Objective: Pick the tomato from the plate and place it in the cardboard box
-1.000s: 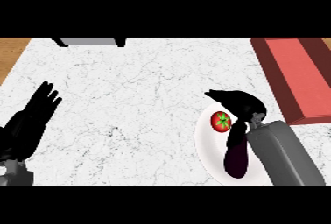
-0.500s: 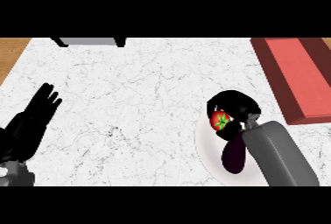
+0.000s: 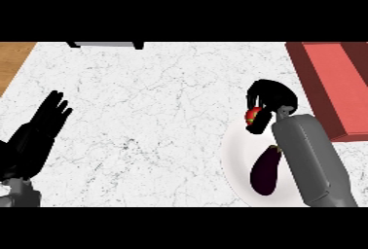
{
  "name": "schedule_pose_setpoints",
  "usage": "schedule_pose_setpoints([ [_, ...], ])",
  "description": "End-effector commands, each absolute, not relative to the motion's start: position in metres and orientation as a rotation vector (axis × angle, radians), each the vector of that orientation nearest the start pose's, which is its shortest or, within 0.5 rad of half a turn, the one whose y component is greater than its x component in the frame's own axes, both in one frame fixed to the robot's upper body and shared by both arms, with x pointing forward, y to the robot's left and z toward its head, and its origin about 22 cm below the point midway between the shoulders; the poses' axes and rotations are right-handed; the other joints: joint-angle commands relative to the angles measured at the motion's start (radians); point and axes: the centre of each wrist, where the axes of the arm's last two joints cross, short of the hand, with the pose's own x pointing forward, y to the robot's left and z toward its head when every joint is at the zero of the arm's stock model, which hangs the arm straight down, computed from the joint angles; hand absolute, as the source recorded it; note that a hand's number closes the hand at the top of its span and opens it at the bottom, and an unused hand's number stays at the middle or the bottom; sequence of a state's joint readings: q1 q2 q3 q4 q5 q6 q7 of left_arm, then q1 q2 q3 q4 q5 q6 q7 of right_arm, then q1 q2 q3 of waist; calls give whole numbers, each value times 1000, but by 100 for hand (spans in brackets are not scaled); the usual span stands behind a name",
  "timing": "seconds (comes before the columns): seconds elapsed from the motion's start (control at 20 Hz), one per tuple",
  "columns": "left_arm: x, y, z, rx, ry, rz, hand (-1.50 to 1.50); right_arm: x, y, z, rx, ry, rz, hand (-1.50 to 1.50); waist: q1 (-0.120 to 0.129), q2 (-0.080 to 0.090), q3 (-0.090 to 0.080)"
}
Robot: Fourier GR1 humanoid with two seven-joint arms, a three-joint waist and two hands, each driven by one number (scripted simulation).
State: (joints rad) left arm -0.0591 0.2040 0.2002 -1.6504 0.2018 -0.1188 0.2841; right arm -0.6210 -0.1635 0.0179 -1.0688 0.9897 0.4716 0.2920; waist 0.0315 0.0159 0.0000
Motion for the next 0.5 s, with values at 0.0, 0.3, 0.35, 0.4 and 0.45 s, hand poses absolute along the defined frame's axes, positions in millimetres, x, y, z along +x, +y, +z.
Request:
schedule_pose_setpoints([
  [0.0, 255, 307, 62, 16, -1462, -1, 0, 407, -212, 80, -833, -777, 900, 150, 34, 13, 1],
  [0.3, 256, 308, 52, 10, -1466, -16, 0, 445, -192, 119, -1041, -741, 767, 150, 41, 8, 0],
  [0.35, 258, 308, 60, -12, -1471, -13, 0, 445, -191, 103, -1063, -738, 765, 150, 47, 11, 1],
  [0.4, 264, 293, 55, 10, -1466, -9, 0, 452, -184, 124, -1098, -762, 755, 150, 33, 8, 1],
  [0.45, 260, 293, 63, 0, -1474, -5, 0, 455, -177, 131, -1122, -785, 738, 150, 40, 6, 1],
])
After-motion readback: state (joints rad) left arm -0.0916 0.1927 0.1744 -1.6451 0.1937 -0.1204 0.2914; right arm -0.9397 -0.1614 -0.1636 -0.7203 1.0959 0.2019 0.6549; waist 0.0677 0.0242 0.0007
